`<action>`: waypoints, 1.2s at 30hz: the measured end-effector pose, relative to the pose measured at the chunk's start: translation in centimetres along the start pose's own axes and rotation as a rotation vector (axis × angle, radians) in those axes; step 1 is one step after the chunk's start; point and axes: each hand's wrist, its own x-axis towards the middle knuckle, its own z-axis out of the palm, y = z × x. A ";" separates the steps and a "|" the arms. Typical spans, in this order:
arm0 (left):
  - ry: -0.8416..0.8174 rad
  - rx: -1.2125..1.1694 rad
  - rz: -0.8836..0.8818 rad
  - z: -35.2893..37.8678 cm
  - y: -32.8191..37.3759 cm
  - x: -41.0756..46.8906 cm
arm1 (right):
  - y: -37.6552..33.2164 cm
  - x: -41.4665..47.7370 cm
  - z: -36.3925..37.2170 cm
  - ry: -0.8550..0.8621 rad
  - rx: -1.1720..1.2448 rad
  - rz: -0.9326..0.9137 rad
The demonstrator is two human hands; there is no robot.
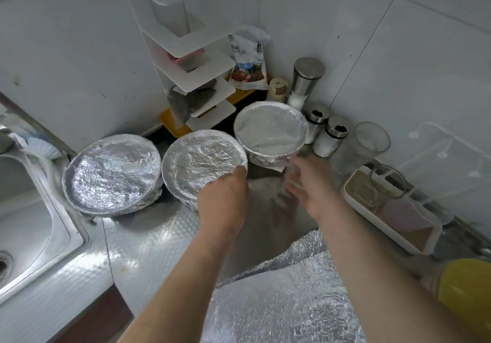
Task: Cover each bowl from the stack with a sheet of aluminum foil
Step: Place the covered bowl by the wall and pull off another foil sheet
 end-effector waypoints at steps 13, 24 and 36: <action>-0.634 -0.262 0.078 2.2 -1.5 -11.3 | 6.6 -8.9 -9.6 -0.521 -1.741 -0.525; -0.083 -0.174 -0.243 -0.7 -3.5 -15.1 | 7.4 -12.9 -10.4 0.046 -1.405 -0.733; 0.035 -0.385 -0.345 -2.1 -0.9 -16.6 | 15.1 -16.9 -14.9 0.224 -0.323 0.073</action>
